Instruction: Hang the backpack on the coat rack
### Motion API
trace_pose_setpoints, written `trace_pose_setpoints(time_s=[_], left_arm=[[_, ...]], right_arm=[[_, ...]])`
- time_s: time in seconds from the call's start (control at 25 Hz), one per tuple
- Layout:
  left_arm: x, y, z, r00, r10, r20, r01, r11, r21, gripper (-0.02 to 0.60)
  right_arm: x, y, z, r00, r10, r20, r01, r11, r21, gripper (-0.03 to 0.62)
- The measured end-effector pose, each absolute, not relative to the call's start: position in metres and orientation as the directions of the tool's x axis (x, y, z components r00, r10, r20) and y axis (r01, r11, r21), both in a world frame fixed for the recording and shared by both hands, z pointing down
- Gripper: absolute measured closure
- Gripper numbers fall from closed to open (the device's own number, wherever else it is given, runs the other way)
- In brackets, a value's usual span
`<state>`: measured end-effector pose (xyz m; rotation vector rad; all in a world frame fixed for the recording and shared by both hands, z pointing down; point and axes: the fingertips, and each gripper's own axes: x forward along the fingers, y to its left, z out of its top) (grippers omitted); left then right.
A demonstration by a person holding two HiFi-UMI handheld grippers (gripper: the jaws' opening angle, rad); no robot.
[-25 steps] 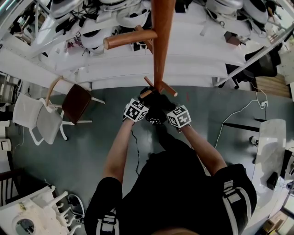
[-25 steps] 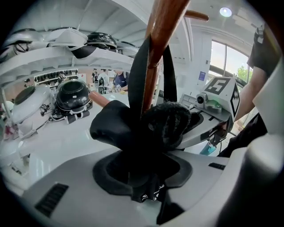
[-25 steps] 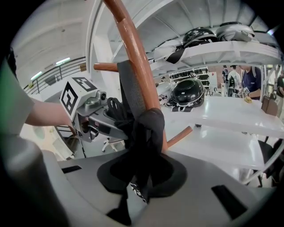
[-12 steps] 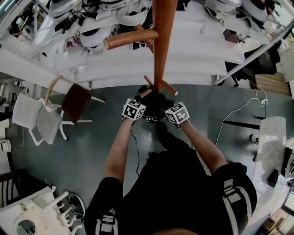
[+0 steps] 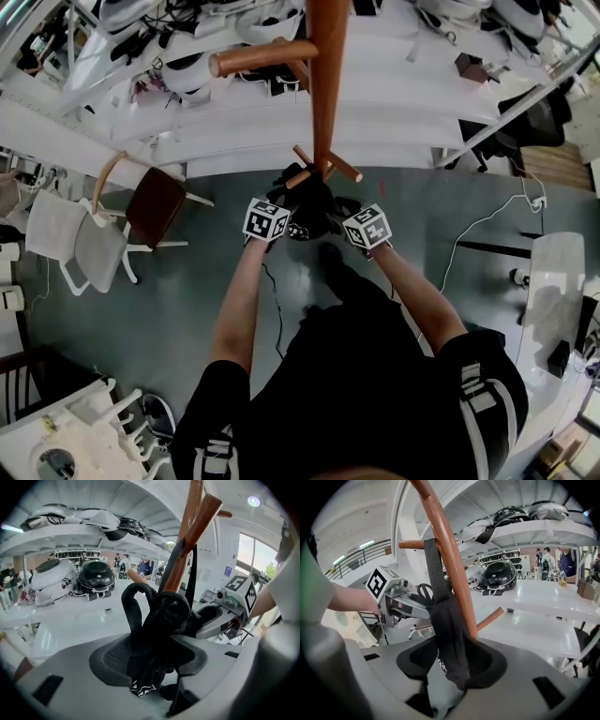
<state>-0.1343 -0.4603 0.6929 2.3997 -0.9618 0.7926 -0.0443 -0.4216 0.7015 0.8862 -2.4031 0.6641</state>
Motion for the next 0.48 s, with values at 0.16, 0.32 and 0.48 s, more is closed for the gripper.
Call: trace_pose_setpoints(time_s=[0.16, 0.32, 0.48], left_arm=[[-0.141, -0.453, 0.689, 0.58, -0.502, 0.642, -0.739, -0.656, 0.155, 0.354], [-0.142, -0.444, 0.665, 0.628, -0.532, 0.568, -0.736, -0.643, 0.212, 0.384], [-0.141, -0.429, 0.645, 0.637, -0.559, 0.53, -0.733, -0.652, 0.194, 0.396]], right_arm=[[-0.042, -0.413, 0.696, -0.661, -0.464, 0.589, -0.688, 0.689, -0.229, 0.407], [-0.036, -0.407, 0.691, -0.652, -0.488, 0.58, -0.699, 0.684, -0.21, 0.411], [-0.031, -0.393, 0.686, -0.648, -0.498, 0.576, -0.698, 0.692, -0.186, 0.488]])
